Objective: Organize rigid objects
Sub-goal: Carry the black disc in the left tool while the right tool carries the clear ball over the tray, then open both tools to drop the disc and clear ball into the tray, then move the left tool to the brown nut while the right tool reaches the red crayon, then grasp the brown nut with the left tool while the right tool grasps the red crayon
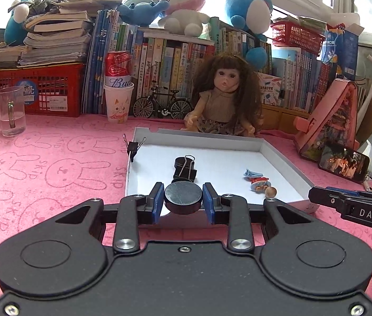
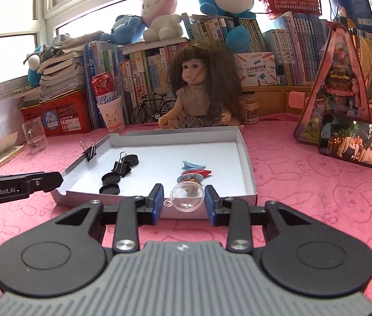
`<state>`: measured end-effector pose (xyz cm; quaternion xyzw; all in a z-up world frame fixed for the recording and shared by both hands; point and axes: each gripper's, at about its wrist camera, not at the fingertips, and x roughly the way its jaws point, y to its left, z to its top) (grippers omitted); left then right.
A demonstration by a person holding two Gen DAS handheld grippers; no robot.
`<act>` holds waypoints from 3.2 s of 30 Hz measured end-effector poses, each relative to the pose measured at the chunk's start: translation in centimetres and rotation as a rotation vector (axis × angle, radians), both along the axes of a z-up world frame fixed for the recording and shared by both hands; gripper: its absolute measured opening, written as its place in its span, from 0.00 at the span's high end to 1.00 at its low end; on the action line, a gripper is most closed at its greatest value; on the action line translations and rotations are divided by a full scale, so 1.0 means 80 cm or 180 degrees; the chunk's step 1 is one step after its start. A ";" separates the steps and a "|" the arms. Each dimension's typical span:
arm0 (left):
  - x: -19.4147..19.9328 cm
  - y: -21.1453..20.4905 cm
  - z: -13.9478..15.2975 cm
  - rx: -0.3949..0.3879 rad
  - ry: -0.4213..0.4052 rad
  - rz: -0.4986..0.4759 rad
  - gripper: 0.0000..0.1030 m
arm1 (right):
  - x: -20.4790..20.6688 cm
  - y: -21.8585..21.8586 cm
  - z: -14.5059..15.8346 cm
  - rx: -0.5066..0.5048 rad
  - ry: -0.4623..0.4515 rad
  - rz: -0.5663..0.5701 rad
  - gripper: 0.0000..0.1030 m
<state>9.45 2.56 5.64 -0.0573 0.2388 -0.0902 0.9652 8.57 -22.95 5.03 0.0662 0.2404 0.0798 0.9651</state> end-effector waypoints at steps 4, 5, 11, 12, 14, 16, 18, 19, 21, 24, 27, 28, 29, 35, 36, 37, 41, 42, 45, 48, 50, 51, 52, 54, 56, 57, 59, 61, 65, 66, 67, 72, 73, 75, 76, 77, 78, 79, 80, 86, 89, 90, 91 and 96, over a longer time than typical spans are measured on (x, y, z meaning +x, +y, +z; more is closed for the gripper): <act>0.031 0.000 -0.002 0.0019 0.0138 0.0107 0.71 | 0.032 -0.015 -0.003 0.0115 0.0183 -0.0124 0.63; 0.038 0.000 -0.004 0.0031 0.0174 0.0128 0.71 | 0.038 -0.018 -0.005 0.0137 0.0221 -0.0142 0.63; 0.070 -0.002 -0.023 0.0111 0.0331 0.0227 0.71 | 0.065 -0.019 -0.015 0.0104 0.0330 -0.0170 0.63; 0.074 -0.003 -0.026 0.0126 0.0347 0.0235 0.71 | 0.067 -0.017 -0.016 0.0076 0.0344 -0.0165 0.63; 0.080 -0.005 -0.031 0.0147 0.0374 0.0250 0.71 | 0.073 -0.014 -0.019 0.0044 0.0370 -0.0153 0.62; 0.084 -0.007 -0.036 0.0163 0.0398 0.0265 0.71 | 0.078 -0.011 -0.022 0.0015 0.0396 -0.0153 0.62; 0.088 -0.009 -0.039 0.0177 0.0416 0.0262 0.71 | 0.083 -0.009 -0.025 0.0000 0.0419 -0.0161 0.62; 0.090 -0.010 -0.041 0.0186 0.0424 0.0265 0.71 | 0.085 -0.008 -0.027 -0.0013 0.0433 -0.0166 0.62; 0.095 -0.012 -0.044 0.0196 0.0450 0.0269 0.71 | 0.089 -0.007 -0.030 -0.0031 0.0457 -0.0169 0.62; 0.097 -0.013 -0.048 0.0209 0.0453 0.0274 0.71 | 0.094 -0.004 -0.034 -0.0069 0.0486 -0.0165 0.62; 0.101 -0.016 -0.050 0.0226 0.0459 0.0271 0.71 | 0.096 -0.001 -0.035 -0.0116 0.0486 -0.0159 0.62; 0.102 -0.016 -0.051 0.0223 0.0464 0.0271 0.71 | 0.097 0.000 -0.035 -0.0123 0.0491 -0.0158 0.62; 0.103 -0.017 -0.051 0.0235 0.0453 0.0278 0.71 | 0.098 0.000 -0.036 -0.0131 0.0495 -0.0155 0.62; 0.106 -0.020 -0.053 0.0264 0.0423 0.0271 0.71 | 0.104 0.003 -0.039 -0.0155 0.0551 -0.0136 0.62; 0.106 -0.020 -0.054 0.0247 0.0414 0.0258 0.71 | 0.105 0.004 -0.039 -0.0153 0.0565 -0.0128 0.62; 0.106 -0.020 -0.054 0.0235 0.0411 0.0251 0.71 | 0.107 0.005 -0.039 -0.0157 0.0583 -0.0115 0.61; 0.106 -0.019 -0.052 0.0232 0.0387 0.0286 0.64 | 0.108 0.006 -0.035 -0.0196 0.0565 -0.0131 0.53; 0.105 -0.019 -0.051 0.0223 0.0377 0.0278 0.60 | 0.108 0.004 -0.034 -0.0177 0.0553 -0.0132 0.48; 0.099 -0.021 -0.046 0.0263 0.0292 0.0272 0.48 | 0.105 0.001 -0.032 -0.0109 0.0533 -0.0115 0.42; 0.088 -0.023 -0.039 0.0347 0.0148 0.0224 0.32 | 0.099 -0.001 -0.032 -0.0079 0.0494 -0.0080 0.39; 0.078 -0.025 -0.033 0.0385 0.0064 0.0134 0.28 | 0.092 -0.003 -0.030 -0.0052 0.0436 -0.0030 0.34; 0.073 -0.026 -0.030 0.0399 0.0030 0.0079 0.26 | 0.088 -0.004 -0.029 -0.0055 0.0403 -0.0003 0.33; 0.067 -0.028 -0.028 0.0419 -0.0004 0.0018 0.26 | 0.084 -0.004 -0.029 -0.0068 0.0369 0.0019 0.31; 0.054 -0.032 -0.024 0.0466 -0.0061 -0.0088 0.25 | 0.075 -0.004 -0.027 -0.0106 0.0304 0.0059 0.29; 0.040 -0.036 -0.022 0.0511 -0.0129 -0.0201 0.23 | 0.066 -0.004 -0.026 -0.0126 0.0261 0.0102 0.26; 0.033 -0.037 -0.021 0.0530 -0.0159 -0.0251 0.23 | 0.062 -0.004 -0.026 -0.0130 0.0246 0.0125 0.26; 0.019 -0.041 -0.021 0.0564 -0.0204 -0.0343 0.23 | 0.053 -0.004 -0.026 -0.0160 0.0199 0.0168 0.24; 0.006 -0.044 -0.021 0.0581 -0.0222 -0.0414 0.23 | 0.041 -0.001 -0.026 -0.0243 0.0121 0.0212 0.22; -0.014 -0.045 -0.021 0.0520 -0.0192 -0.0514 0.23 | 0.022 0.003 -0.021 -0.0344 -0.0005 0.0298 0.20; -0.019 -0.045 -0.022 0.0501 -0.0189 -0.0542 0.23 | 0.018 0.003 -0.019 -0.0358 -0.0035 0.0319 0.20; -0.022 -0.045 -0.021 0.0488 -0.0186 -0.0568 0.23 | 0.014 0.004 -0.018 -0.0365 -0.0061 0.0336 0.19; -0.041 -0.046 -0.026 0.0455 -0.0137 -0.0758 0.23 | -0.001 0.004 -0.016 -0.0305 -0.0077 0.0384 0.17; -0.044 -0.047 -0.029 0.0458 -0.0114 -0.0790 0.23 | -0.003 0.003 -0.017 -0.0285 -0.0067 0.0387 0.17; -0.049 -0.049 -0.036 0.0469 -0.0065 -0.0828 0.23 | -0.008 0.002 -0.021 -0.0253 -0.0039 0.0393 0.17; -0.051 -0.050 -0.040 0.0479 -0.0034 -0.0843 0.23 | -0.010 0.002 -0.023 -0.0247 -0.0028 0.0393 0.17; -0.053 -0.051 -0.043 0.0486 -0.0008 -0.0861 0.23 | -0.012 0.002 -0.025 -0.0247 -0.0016 0.0389 0.17; -0.056 -0.051 -0.046 0.0487 0.0013 -0.0883 0.23 | -0.015 0.001 -0.027 -0.0249 -0.0005 0.0386 0.17; -0.058 -0.051 -0.048 0.0483 0.0025 -0.0904 0.23 | -0.017 0.000 -0.029 -0.0247 0.0009 0.0386 0.17; -0.061 -0.051 -0.050 0.0474 0.0039 -0.0934 0.24 | -0.019 0.000 -0.031 -0.0240 0.0024 0.0382 0.17; -0.069 -0.055 -0.064 0.0394 0.0208 -0.1190 0.33 | -0.025 -0.007 -0.043 -0.0167 0.0136 0.0350 0.17; -0.071 -0.059 -0.069 0.0391 0.0253 -0.1211 0.39 | -0.028 -0.008 -0.047 -0.0142 0.0174 0.0338 0.17; -0.072 -0.060 -0.069 0.0397 0.0235 -0.1192 0.41 | -0.030 -0.008 -0.048 -0.0138 0.0179 0.0336 0.17; -0.072 -0.061 -0.069 0.0400 0.0225 -0.1185 0.42 | -0.032 -0.007 -0.049 -0.0131 0.0181 0.0340 0.17; -0.074 -0.066 -0.068 0.0405 0.0192 -0.1222 0.59 | -0.040 -0.006 -0.051 -0.0125 0.0162 0.0368 0.16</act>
